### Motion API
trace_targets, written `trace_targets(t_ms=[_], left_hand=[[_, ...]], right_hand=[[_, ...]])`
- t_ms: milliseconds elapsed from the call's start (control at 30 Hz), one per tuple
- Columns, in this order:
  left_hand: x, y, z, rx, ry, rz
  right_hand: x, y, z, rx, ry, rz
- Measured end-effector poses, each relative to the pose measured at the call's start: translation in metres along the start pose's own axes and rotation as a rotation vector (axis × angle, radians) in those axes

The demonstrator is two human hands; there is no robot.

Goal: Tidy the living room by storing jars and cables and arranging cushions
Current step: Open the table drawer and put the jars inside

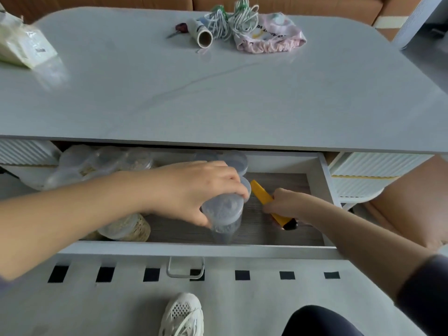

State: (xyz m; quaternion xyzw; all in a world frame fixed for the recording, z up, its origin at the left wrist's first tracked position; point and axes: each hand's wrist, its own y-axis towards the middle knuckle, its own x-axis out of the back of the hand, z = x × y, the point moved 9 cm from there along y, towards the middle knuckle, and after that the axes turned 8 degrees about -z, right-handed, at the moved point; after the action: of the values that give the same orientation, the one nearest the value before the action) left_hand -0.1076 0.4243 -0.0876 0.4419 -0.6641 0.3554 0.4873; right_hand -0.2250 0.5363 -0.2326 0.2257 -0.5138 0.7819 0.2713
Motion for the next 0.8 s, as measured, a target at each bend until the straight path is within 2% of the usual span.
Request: trace_targets(t_ms=[67, 200, 333, 433, 533, 800], left_hand=[[-0.004, 0.002, 0.004, -0.029, 0.059, -0.014], [-0.021, -0.001, 0.0, -0.172, 0.279, -0.04], [-0.044, -0.004, -0.005, -0.278, 0.394, -0.025], [-0.052, -0.006, -0.005, -0.303, 0.422, -0.035], [-0.052, -0.008, -0.004, -0.294, 0.429, -0.07], [-0.054, -0.015, 0.002, -0.256, 0.476, -0.064]], right_hand=[[-0.009, 0.004, -0.002, -0.079, 0.211, 0.065], [-0.014, 0.006, -0.007, -0.167, 0.453, 0.061], [-0.01, 0.014, -0.017, -0.172, 0.434, 0.018], [-0.009, 0.018, -0.022, -0.197, 0.555, 0.018], [-0.003, 0.02, -0.026, -0.193, 0.512, -0.021], [0.014, 0.021, -0.028, -0.165, 0.133, -0.082]])
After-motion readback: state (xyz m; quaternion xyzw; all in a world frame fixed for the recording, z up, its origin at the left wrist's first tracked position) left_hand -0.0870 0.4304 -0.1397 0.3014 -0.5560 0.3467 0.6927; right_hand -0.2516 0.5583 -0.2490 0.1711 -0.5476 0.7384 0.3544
